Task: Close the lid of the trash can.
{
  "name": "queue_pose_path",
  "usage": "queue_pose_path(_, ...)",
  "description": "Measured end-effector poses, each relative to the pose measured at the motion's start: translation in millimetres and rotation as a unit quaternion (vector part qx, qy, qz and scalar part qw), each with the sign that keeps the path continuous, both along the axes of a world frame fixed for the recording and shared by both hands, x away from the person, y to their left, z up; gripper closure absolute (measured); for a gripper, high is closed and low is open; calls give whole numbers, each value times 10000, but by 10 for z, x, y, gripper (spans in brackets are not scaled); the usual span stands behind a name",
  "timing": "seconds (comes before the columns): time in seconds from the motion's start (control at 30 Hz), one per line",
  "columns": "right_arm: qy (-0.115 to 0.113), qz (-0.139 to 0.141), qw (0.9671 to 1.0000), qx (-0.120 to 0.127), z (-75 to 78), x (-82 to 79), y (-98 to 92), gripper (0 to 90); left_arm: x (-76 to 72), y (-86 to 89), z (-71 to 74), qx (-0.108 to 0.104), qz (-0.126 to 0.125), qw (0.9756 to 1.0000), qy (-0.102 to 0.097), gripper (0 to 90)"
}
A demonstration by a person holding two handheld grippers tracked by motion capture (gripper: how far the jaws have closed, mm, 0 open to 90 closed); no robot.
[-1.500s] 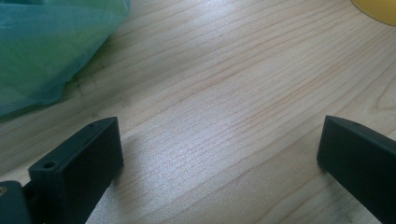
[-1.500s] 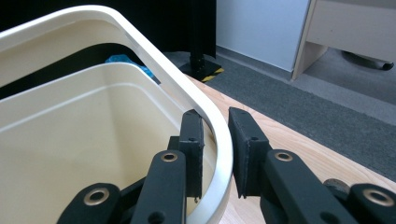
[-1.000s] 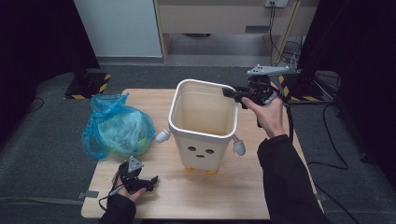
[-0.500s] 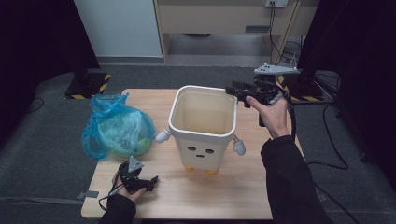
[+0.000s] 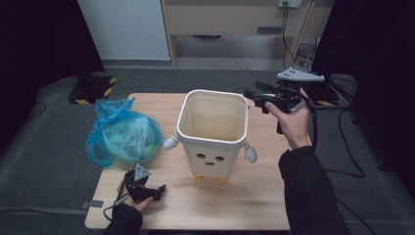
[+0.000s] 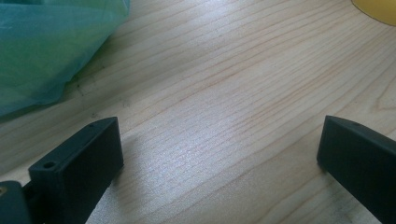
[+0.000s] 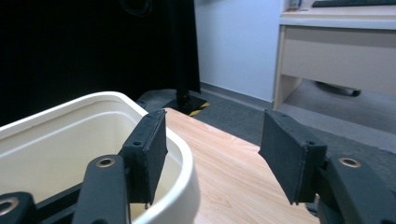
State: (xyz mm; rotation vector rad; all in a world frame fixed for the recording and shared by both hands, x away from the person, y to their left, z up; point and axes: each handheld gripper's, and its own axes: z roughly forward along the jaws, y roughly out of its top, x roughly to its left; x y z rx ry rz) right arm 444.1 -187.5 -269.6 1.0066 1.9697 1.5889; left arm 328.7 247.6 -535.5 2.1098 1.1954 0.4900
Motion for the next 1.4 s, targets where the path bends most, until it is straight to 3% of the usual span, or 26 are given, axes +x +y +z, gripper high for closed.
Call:
queue_pose_path(0.4, -41, -437, 9990, 38, -84, -109, -225, 283, 0, 1, 0, 2, -4, 10000, 1, 0)
queue_pose_path(0.6, 10, -607, 9981, -72, -198, -148, -308, 236, 0, -2, 0, 1, 10, 10000, -1, 0)
queue_pose_path(1.4, 369, -980, 9935, -438, -959, -465, -647, 213, 0, -4, 0, 1, 22, 10000, -1, 0)
